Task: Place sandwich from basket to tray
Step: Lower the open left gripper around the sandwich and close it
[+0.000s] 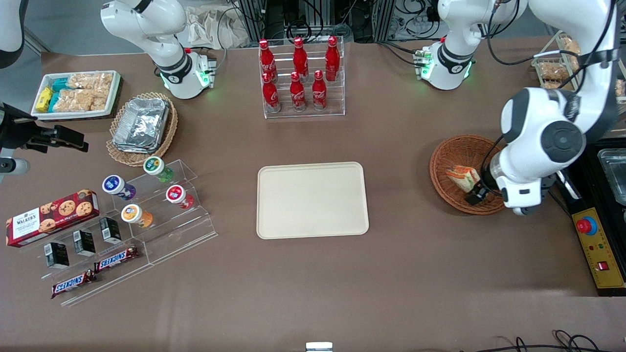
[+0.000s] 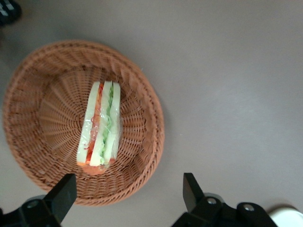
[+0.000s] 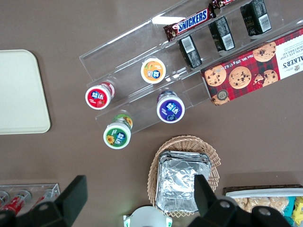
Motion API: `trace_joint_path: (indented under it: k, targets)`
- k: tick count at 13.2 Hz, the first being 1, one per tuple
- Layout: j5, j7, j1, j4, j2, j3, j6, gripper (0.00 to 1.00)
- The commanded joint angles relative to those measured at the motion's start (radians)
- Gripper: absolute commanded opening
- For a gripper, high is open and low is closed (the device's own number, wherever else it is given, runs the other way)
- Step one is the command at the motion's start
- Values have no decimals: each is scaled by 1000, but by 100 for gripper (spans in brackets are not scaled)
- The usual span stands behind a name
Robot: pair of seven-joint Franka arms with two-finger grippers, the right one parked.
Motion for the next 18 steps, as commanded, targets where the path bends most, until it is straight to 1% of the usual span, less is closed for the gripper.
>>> trace_joint_path:
  k: [1, 2, 3, 5, 7, 11, 14, 15, 16, 17, 18]
  targets:
    - [32, -61, 8, -165, -51, 1, 129, 100]
    - [35, -75, 22, -170, -36, 4, 129, 100]
    - [53, -84, 37, -180, -30, 5, 129, 100]
    - [105, -91, 63, -206, -28, 5, 129, 100]
    - [111, -103, 65, -206, -7, 5, 137, 100]
    - [113, -146, 57, -209, 44, 4, 206, 100]
    - [125, -146, 54, -222, 47, 2, 210, 100]
    - [140, -146, 54, -228, 56, 1, 220, 88]
    - [148, -146, 53, -229, 64, 1, 227, 42]
    - [150, -146, 53, -229, 73, -1, 230, 0]
    - [150, -146, 53, -228, 71, -1, 243, 0]
